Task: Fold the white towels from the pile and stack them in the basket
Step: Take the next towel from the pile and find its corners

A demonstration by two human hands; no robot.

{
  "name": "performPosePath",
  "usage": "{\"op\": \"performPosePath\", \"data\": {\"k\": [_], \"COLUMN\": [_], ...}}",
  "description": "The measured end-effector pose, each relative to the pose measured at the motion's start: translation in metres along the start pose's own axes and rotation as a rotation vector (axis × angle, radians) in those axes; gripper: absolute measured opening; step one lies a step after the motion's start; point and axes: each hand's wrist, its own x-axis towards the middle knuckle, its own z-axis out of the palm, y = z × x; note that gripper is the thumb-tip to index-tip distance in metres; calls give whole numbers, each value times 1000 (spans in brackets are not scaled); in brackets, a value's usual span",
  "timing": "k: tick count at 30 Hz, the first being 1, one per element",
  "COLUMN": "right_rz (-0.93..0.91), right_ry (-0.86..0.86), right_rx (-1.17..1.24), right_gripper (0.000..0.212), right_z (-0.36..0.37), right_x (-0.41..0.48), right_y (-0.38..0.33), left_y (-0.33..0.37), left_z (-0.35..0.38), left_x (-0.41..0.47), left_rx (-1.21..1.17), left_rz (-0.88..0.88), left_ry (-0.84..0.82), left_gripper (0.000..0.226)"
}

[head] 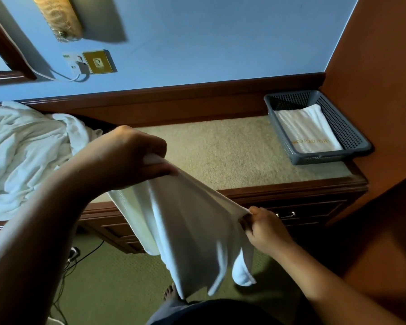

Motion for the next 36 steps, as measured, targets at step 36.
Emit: {"op": "performPosePath", "data": {"k": [36], "right_rz": [669], "right_ry": [-164], "right_rx": [244], "right_gripper": [27], "right_z": [104], "right_x": [7], "right_y": [-14], "left_y": [-13], "left_z": [-27], "left_x": [-22], "left_rx": [116], "left_rz": [-55], "left_ry": [17], "left_gripper": [34]}}
